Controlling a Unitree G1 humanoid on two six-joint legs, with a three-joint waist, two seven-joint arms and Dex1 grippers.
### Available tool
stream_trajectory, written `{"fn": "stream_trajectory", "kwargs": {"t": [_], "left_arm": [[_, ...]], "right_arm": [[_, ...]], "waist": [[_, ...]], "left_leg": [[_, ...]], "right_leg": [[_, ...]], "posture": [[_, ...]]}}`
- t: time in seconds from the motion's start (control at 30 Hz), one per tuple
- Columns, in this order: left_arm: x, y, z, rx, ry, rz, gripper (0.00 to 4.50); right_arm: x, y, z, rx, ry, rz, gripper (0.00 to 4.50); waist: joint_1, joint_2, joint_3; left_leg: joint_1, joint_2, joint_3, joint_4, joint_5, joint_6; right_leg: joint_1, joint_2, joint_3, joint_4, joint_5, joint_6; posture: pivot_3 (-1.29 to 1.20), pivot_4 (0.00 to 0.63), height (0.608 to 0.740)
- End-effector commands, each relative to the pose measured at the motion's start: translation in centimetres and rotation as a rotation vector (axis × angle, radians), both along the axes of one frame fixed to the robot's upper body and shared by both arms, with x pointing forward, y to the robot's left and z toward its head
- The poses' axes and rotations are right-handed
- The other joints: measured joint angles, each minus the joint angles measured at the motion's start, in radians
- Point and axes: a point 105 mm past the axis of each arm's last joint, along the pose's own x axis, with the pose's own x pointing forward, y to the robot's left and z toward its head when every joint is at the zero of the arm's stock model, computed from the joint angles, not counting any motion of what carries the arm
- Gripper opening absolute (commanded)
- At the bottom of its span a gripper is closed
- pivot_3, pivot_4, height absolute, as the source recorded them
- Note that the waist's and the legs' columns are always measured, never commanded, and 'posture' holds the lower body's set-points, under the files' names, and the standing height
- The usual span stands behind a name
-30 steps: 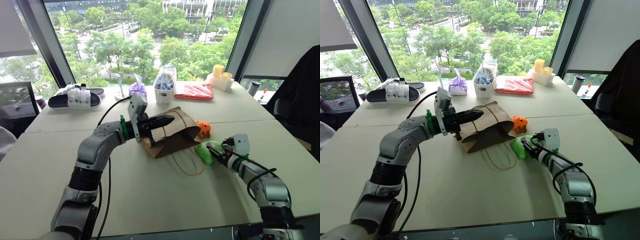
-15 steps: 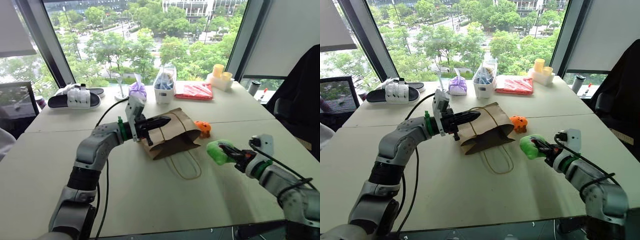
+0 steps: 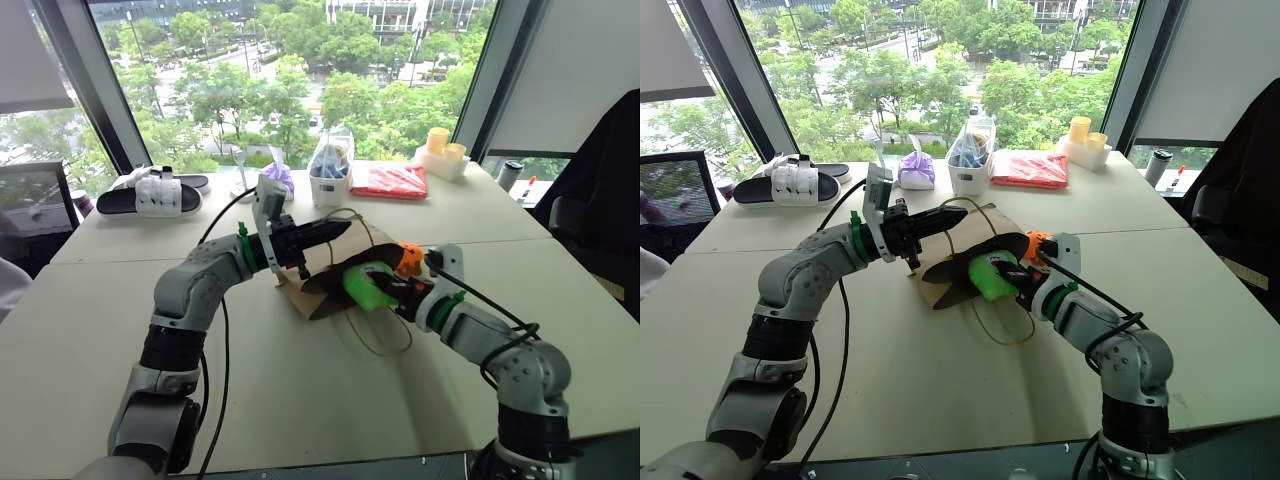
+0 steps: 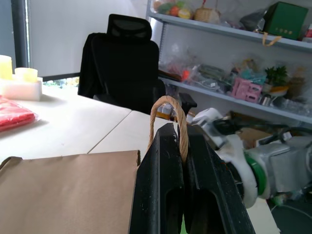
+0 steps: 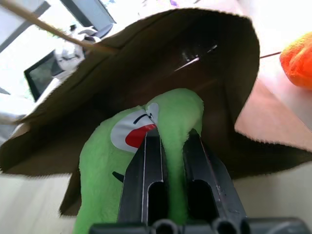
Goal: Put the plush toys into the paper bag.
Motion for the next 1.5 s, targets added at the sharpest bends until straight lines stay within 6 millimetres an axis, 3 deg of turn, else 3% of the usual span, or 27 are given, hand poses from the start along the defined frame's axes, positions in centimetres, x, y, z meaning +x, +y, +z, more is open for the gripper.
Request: {"fn": "stream_trajectory", "kwargs": {"t": [0.03, 0.13, 0.23, 0.37, 0.43, 0.6, 0.67, 0.73, 0.8, 0.83, 0.87, 0.93, 1.03, 1.2, 1.37, 1.5], "left_arm": [[-0.6, 0.3, 1.3, -0.029, -0.047, 0.005, 0.00], [-0.3, 0.4, 1.3, -0.048, -0.028, 0.031, 0.00], [0.1, 0.4, 1.4, -0.071, -0.010, 0.060, 0.00], [0.5, 0.4, 1.3, -0.075, -0.007, 0.081, 0.00], [0.7, 0.4, 1.2, -0.074, -0.004, 0.091, 0.00], [1.0, 0.4, 1.1, -0.069, -0.003, 0.100, 0.00], [1.2, 0.5, 0.9, -0.054, -0.005, 0.111, 0.00], [1.3, 0.6, 0.7, -0.045, -0.002, 0.112, 0.00], [1.4, 0.7, 0.4, -0.033, 0.000, 0.112, 0.00], [1.4, 0.8, 0.4, -0.034, 0.002, 0.114, 0.00], [1.5, 1.0, 0.6, -0.047, 0.005, 0.120, 0.00], [1.8, 1.4, 1.2, -0.074, 0.011, 0.134, 0.00], [2.3, 2.2, 2.1, -0.105, 0.009, 0.163, 0.00], [2.6, 3.1, 3.0, -0.102, -0.016, 0.186, 0.00], [2.9, 3.6, 3.1, -0.079, -0.035, 0.214, 0.00], [3.0, 3.8, 3.3, -0.082, -0.042, 0.228, 0.00]], "right_arm": [[1.3, 1.4, 0.9, -0.015, -0.036, -0.016, 0.05], [2.1, 3.3, 0.9, -0.059, -0.034, 0.005, 0.05], [2.8, 3.4, 0.9, -0.089, -0.043, -0.023, 1.17], [2.8, 3.2, 1.4, -0.089, -0.071, -0.034, 3.28], [1.9, 3.6, 1.9, -0.082, -0.096, 0.028, 4.37], [-0.7, 3.9, 2.8, -0.049, -0.131, 0.153, 4.46], [-2.9, 3.4, 3.5, -0.038, -0.182, 0.232, 4.46], [-6.3, 2.4, 5.5, 0.020, -0.291, 0.353, 4.46], [-8.7, 0.0, 6.9, 0.113, -0.334, 0.400, 4.46], [-8.4, -2.1, 7.4, 0.144, -0.346, 0.333, 4.46], [-7.2, -5.0, 7.7, 0.161, -0.358, 0.197, 4.46], [-5.2, -8.9, 7.5, 0.136, -0.351, -0.005, 4.46], [-1.7, -11.6, 5.7, -0.017, -0.291, -0.206, 4.46], [4.4, -10.8, 2.5, -0.214, -0.187, -0.341, 4.46], [9.0, -7.3, 0.4, -0.160, -0.108, -0.342, 4.46], [11.3, -6.6, -1.1, -0.114, -0.019, -0.386, 4.46]], "waist": [[-0.002, 0.000, 0.000], [-0.005, 0.000, 0.000], [-0.003, 0.000, 0.000], [0.000, 0.000, 0.000], [0.000, 0.000, 0.000], [-0.002, 0.000, 0.000], [-0.001, 0.000, 0.000], [0.007, 0.000, 0.000], [0.006, 0.000, 0.000], [0.004, 0.000, 0.000], [0.004, 0.000, 0.000], [0.000, -0.001, 0.000], [-0.004, 0.000, 0.000], [-0.023, 0.001, 0.000], [-0.029, 0.001, 0.000], [-0.024, 0.001, 0.000]], "left_leg": [[0.000, 0.000, 0.000, 0.000, 0.000, 0.000], [0.000, 0.000, 0.000, -0.001, 0.000, 0.000], [0.000, 0.000, 0.000, -0.001, 0.000, 0.000], [0.000, 0.000, 0.000, -0.001, 0.000, 0.000], [0.000, 0.000, 0.000, -0.001, 0.000, 0.000], [0.000, 0.000, 0.000, -0.001, 0.000, 0.000], [0.000, 0.000, 0.000, -0.001, 0.000, 0.000], [0.000, 0.000, -0.001, -0.001, 0.000, 0.000], [-0.001, 0.000, -0.001, -0.001, 0.000, 0.001], [-0.001, -0.001, -0.001, 0.000, -0.001, 0.001], [-0.001, -0.001, -0.001, 0.001, -0.001, 0.002], [0.002, 0.000, 0.000, 0.002, -0.001, 0.002], [0.006, 0.000, 0.002, 0.000, -0.001, 0.002], [0.008, 0.002, 0.003, -0.002, -0.001, 0.002], [0.005, 0.001, 0.003, -0.003, 0.003, -0.005], [-0.002, -0.001, 0.001, -0.003, 0.003, -0.006]], "right_leg": [[0.000, 0.000, 0.000, 0.000, 0.000, 0.000], [-0.002, 0.000, 0.000, 0.002, 0.000, 0.000], [-0.003, 0.000, 0.000, 0.003, 0.000, 0.000], [-0.002, 0.000, 0.000, 0.003, 0.000, 0.000], [-0.002, 0.000, 0.000, 0.003, 0.000, 0.000], [-0.002, 0.000, 0.000, 0.003, 0.000, 0.000], [-0.002, 0.000, 0.000, 0.003, 0.000, 0.000], [-0.002, 0.000, 0.000, 0.003, 0.000, 0.000], [0.000, 0.000, -0.001, 0.000, 0.000, 0.000], [0.001, 0.000, -0.001, -0.002, 0.000, 0.000], [0.003, 0.000, 0.000, -0.003, 0.000, 0.000], [0.006, 0.000, 0.000, -0.004, 0.000, 0.000], [0.008, 0.000, 0.000, -0.003, 0.000, 0.000], [0.007, 0.001, 0.001, 0.000, 0.000, 0.000], [0.002, 0.001, 0.001, 0.000, 0.000, 0.000], [-0.003, -0.001, 0.001, 0.000, 0.000, 0.000]], "posture": [[0.00, 0.150, 0.740], [0.00, 0.150, 0.740], [0.00, 0.150, 0.740], [0.00, 0.150, 0.740], [0.00, 0.150, 0.740], [0.00, 0.150, 0.740], [0.00, 0.150, 0.740], [0.00, 0.150, 0.740], [0.00, 0.150, 0.740], [0.00, 0.150, 0.740], [0.00, 0.150, 0.740], [0.00, 0.150, 0.740], [0.00, 0.150, 0.740], [0.00, 0.150, 0.740], [0.00, 0.150, 0.740], [0.00, 0.150, 0.740]]}}
